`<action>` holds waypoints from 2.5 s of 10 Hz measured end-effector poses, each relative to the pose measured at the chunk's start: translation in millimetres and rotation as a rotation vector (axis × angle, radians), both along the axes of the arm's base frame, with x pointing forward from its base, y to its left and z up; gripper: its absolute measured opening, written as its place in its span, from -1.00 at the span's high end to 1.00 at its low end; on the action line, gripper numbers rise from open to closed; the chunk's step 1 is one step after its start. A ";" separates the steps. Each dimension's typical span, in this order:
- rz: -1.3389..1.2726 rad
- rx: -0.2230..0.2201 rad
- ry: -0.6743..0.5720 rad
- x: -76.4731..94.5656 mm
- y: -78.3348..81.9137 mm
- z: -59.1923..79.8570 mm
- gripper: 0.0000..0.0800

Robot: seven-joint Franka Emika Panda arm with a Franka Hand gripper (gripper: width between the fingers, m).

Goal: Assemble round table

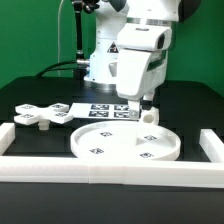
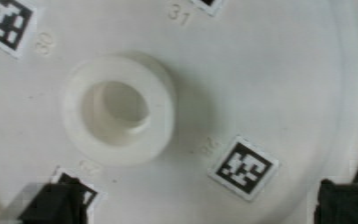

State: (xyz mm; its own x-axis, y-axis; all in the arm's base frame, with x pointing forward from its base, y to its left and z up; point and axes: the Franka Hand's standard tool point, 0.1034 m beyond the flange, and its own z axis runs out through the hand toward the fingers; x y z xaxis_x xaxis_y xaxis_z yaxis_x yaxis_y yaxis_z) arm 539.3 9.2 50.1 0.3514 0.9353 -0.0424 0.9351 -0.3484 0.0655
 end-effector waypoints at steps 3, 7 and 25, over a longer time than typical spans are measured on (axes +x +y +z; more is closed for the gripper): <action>0.006 0.000 -0.004 5.5 -6.3 -1.9 -0.62; 0.008 0.001 0.021 1.6 -14.8 -17.4 -0.62; 0.052 0.014 0.044 5.0 5.5 -38.6 -0.02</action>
Offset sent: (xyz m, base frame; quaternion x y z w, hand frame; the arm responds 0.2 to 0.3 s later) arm -0.0025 -0.0045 -0.0082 0.0104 0.0136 0.0039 0.9998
